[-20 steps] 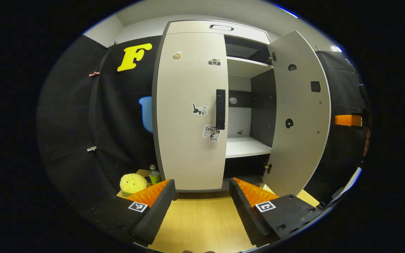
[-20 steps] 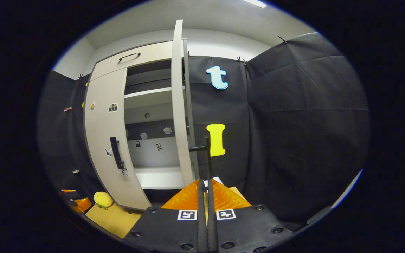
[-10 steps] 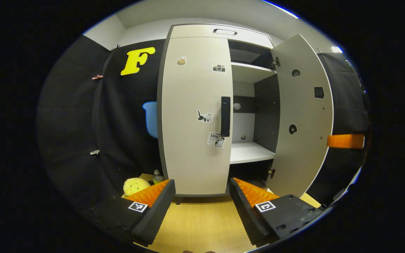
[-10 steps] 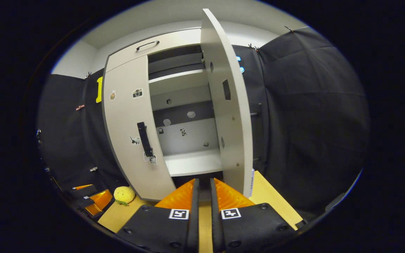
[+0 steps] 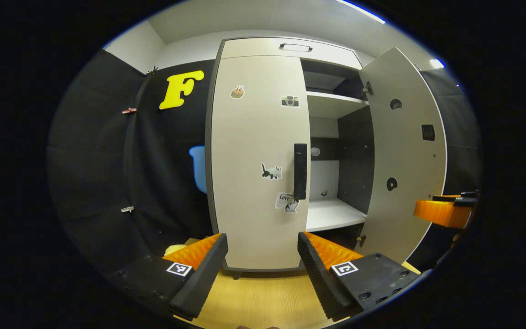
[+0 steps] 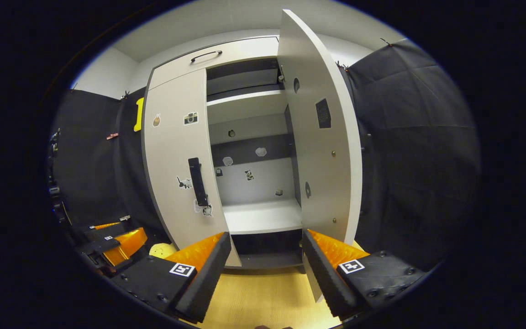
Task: Open the right door of the double-door shoe cabinet with the right hand, and open the left door with the left hand.
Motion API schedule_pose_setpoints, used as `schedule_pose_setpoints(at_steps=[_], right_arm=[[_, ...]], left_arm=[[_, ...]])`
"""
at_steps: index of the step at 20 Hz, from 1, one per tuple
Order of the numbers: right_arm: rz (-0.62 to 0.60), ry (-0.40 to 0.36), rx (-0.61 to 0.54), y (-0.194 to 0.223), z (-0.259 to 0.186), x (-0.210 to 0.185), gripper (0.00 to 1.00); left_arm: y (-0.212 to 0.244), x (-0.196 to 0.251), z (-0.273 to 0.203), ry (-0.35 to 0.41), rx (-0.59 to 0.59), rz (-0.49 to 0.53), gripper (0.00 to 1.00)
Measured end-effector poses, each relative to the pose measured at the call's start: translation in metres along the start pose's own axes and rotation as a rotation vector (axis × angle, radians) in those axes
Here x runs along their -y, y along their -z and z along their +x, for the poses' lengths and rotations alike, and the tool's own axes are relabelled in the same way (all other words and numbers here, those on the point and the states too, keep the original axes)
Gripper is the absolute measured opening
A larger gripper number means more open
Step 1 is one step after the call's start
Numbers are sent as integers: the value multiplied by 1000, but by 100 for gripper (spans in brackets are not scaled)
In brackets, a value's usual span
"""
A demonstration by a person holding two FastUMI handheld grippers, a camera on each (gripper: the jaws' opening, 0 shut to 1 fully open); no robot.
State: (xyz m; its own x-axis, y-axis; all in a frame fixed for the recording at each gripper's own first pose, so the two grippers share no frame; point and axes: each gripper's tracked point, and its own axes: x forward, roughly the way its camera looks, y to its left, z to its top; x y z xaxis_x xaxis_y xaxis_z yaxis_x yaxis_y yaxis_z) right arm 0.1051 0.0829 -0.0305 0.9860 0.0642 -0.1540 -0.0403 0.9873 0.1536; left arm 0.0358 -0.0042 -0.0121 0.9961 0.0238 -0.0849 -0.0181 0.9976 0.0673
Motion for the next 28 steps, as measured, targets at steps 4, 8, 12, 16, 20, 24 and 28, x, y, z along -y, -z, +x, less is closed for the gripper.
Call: schedule_pose_setpoints(at_steps=[4, 8, 12, 16, 20, 24, 28], right_arm=[[5, -8, -6, 14, 3, 2, 98], [3, -23, -34, 29, 7, 6, 98], [-3, -45, -28, 31, 13, 10, 98], [-14, -76, -35, 36, 21, 11, 98], [-37, -96, -27, 36, 33, 13, 98], [-33, -108, -17, 35, 47, 16, 98], [-43, -124, -29, 40, 56, 15, 98]], left_arm=[[-39, 10, 37, 9, 80, -12, 95], [-62, 25, 79, 31, 105, -24, 92], [-75, 44, 121, 48, 112, 12, 95], [-78, 64, 157, 67, 118, -16, 93], [-76, 67, 184, 41, 102, -8, 85], [-65, 67, 201, 31, 56, -25, 71], [-56, 73, 211, 54, 25, -46, 58]])
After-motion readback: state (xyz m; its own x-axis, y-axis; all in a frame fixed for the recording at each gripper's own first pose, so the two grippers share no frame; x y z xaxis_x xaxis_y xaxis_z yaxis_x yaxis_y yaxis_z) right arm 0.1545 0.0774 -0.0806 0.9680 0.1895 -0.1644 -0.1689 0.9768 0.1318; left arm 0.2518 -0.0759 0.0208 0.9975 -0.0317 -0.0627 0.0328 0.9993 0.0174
